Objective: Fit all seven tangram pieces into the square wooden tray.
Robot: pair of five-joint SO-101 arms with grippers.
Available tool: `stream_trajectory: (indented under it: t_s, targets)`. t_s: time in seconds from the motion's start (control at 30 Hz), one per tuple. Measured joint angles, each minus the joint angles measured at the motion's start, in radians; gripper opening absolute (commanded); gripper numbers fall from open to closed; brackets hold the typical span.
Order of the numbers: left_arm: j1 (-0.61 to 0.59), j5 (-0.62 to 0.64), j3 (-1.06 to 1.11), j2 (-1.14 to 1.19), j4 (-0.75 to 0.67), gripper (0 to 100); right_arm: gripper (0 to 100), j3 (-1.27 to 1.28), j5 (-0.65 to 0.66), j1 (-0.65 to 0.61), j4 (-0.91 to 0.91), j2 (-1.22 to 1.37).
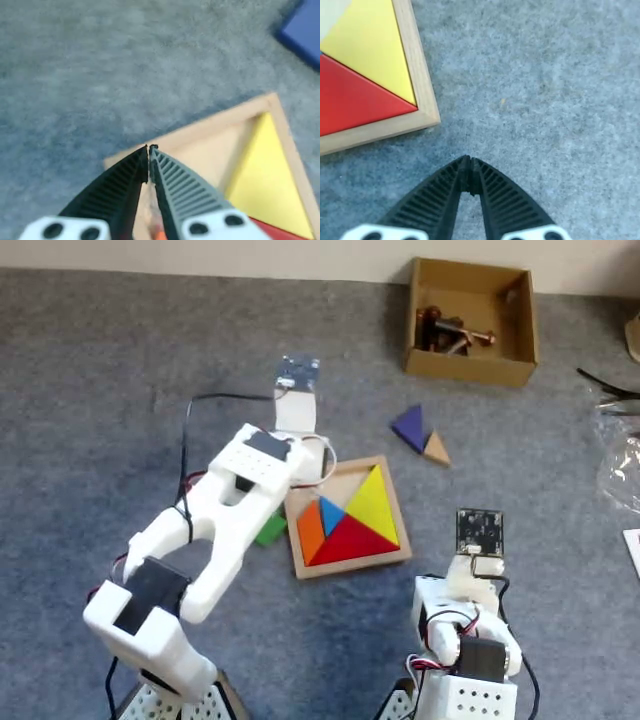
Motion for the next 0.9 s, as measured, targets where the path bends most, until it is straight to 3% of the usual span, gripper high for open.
stream_trajectory:
  t_s: [0.33,0.9]
  targets:
    - [0.137,-0.003,0.032,0.000,-0.006,2,0.5,0.000,0.000,0.000,0.000,0.000]
    - [0.143,-0.005,0.046,0.084,-0.014,2,0.5,0.000,0.000,0.000,0.000,0.000]
